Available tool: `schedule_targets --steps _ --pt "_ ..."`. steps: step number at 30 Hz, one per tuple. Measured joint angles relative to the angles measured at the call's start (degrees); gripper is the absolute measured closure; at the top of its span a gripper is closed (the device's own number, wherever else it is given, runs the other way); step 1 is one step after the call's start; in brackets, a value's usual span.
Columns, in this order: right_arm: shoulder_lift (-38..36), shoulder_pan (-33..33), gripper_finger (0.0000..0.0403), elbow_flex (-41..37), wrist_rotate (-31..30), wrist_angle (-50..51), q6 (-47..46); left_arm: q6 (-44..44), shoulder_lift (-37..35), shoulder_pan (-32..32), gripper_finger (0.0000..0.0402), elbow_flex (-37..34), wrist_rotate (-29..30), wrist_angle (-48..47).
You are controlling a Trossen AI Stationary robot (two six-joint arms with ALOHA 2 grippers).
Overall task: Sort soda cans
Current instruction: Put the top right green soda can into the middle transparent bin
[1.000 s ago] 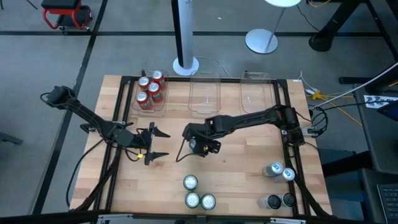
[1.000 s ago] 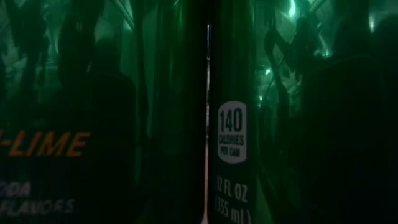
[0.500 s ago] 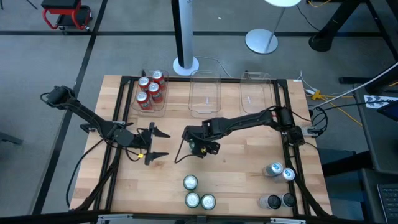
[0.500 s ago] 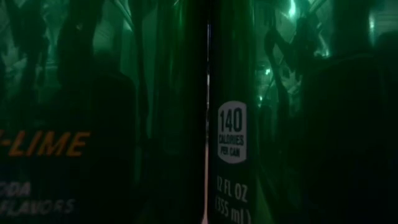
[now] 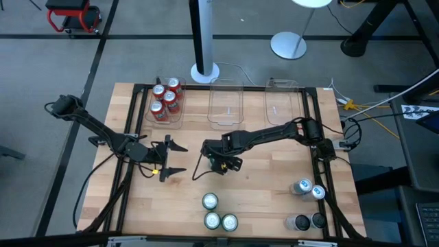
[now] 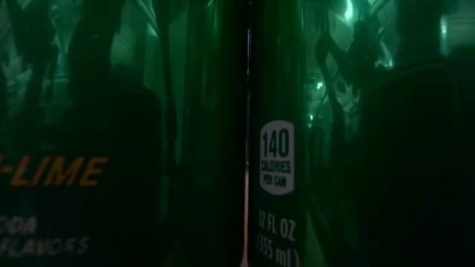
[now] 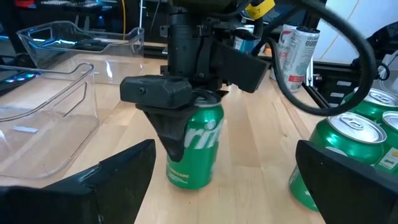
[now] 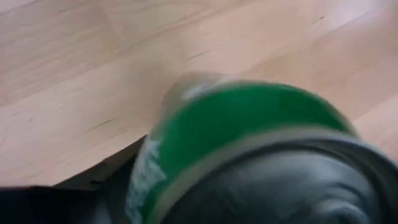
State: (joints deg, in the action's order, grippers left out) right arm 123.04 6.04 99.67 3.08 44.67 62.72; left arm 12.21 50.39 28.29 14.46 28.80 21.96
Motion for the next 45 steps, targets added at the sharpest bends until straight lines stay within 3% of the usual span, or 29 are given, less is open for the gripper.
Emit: schedule_targets --steps 3,12,25,30,37,45 --pt "-0.2 0.0 0.011 0.1 0.0 0.2 0.6 -0.1 0.0 0.0 0.0027 0.0 0.0 0.0" --pt "-2.1 -0.1 0.011 3.3 -0.2 5.8 1.6 -0.2 0.0 0.0 0.0027 0.0 0.0 0.0" --pt "-3.9 -2.4 0.011 26.4 -8.7 24.5 5.1 0.0 0.0 -0.2 0.0027 0.0 0.0 0.0" --pt "-4.0 -6.8 0.011 35.5 -11.4 31.0 5.3 0.0 0.0 -0.2 0.0027 0.0 0.0 0.0" --pt "-5.6 -17.3 0.0108 33.7 -11.3 33.3 5.2 0.0 0.0 -0.2 0.0027 0.0 0.0 0.1" --pt "-5.0 -28.6 0.0108 33.7 -9.3 28.9 4.5 -0.6 0.0 -0.2 0.0027 0.0 1.5 0.1"
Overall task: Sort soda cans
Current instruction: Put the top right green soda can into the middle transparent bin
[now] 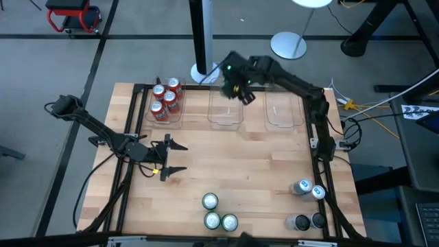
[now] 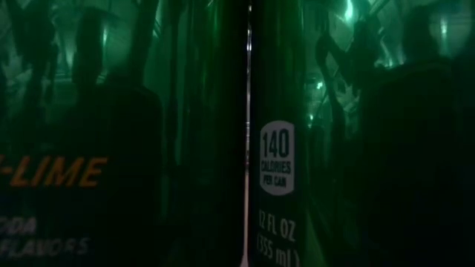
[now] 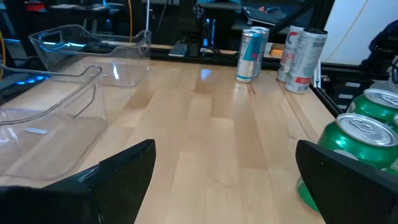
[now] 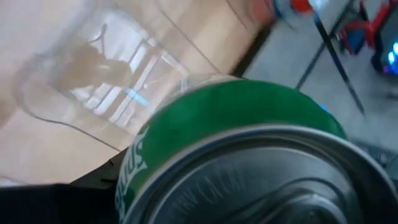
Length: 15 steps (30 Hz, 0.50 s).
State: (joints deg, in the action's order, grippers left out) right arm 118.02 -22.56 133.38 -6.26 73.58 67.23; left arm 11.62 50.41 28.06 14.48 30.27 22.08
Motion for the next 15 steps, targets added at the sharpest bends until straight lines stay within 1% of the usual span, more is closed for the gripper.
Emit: schedule_targets --steps 6,10,15 --pt "1.5 -5.6 0.0108 0.0 0.3 -0.1 -1.3 0.0 0.0 0.0 0.0027 0.0 0.1 0.0" --pt "5.1 -7.4 0.0108 0.0 0.9 -1.5 -1.3 0.0 0.0 0.0 0.0027 0.0 0.1 0.0" --pt "9.2 -9.5 0.0108 0.0 3.4 -4.1 -1.0 -0.2 0.0 0.0 0.0027 0.0 0.1 -0.1"
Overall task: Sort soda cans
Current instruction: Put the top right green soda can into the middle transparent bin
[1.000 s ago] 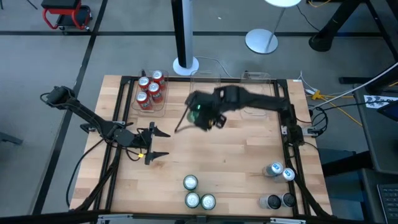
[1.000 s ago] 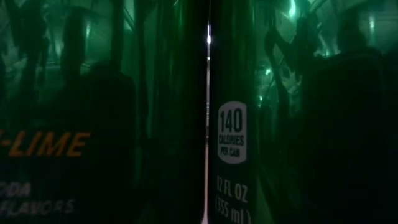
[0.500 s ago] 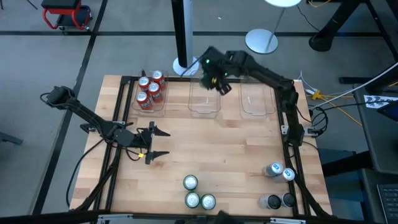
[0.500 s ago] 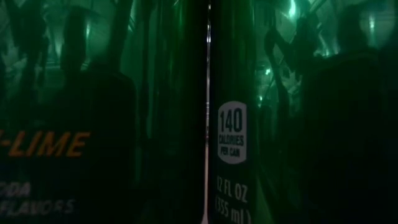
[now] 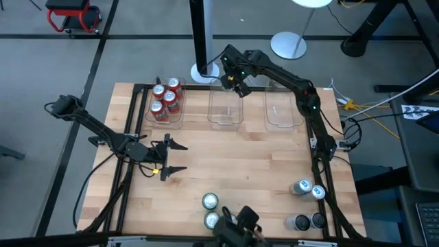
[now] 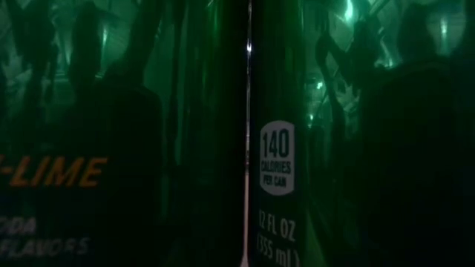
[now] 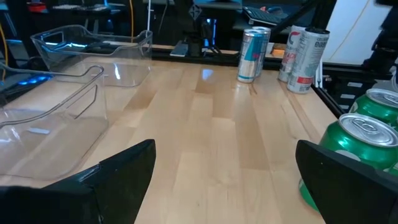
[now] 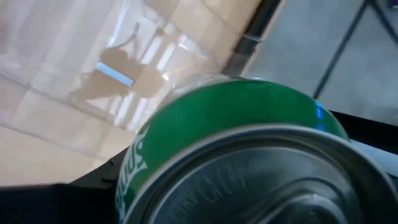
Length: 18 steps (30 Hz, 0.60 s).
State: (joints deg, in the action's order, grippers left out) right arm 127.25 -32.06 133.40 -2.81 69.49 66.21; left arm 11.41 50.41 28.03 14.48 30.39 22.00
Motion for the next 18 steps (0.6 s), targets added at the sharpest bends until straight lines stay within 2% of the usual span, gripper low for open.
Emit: schedule_targets --steps 8,18 --pt "5.3 -2.3 0.0108 0.0 -0.2 1.0 0.0 -0.9 0.0 0.0 0.0027 0.0 0.0 0.0" --pt "11.1 -2.1 0.0109 0.0 0.2 0.3 0.5 0.5 0.0 0.0 0.0027 0.0 0.0 -0.1"
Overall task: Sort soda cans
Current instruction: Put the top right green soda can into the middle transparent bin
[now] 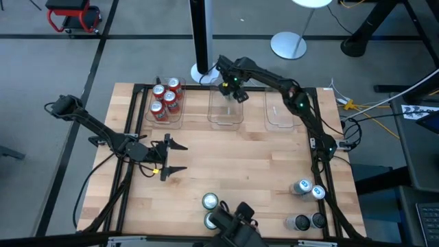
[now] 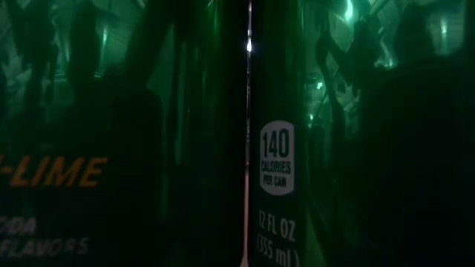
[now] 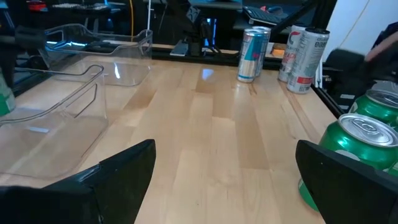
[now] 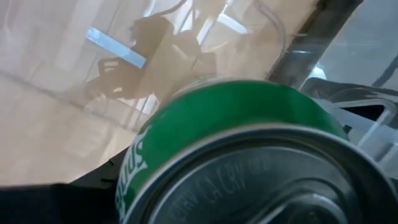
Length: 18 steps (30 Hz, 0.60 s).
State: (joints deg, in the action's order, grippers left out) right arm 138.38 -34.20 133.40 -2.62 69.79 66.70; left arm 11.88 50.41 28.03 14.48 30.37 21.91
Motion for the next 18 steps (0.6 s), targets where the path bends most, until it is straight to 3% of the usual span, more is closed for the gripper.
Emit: schedule_targets --steps 9,18 --pt "0.6 0.0 0.0104 0.1 1.7 -0.6 0.4 0.0 0.0 0.0 0.0027 0.0 0.0 -0.2" --pt "0.5 0.1 0.0012 0.1 0.2 -0.2 0.9 -0.4 0.0 0.0 0.0027 0.0 0.0 0.0"
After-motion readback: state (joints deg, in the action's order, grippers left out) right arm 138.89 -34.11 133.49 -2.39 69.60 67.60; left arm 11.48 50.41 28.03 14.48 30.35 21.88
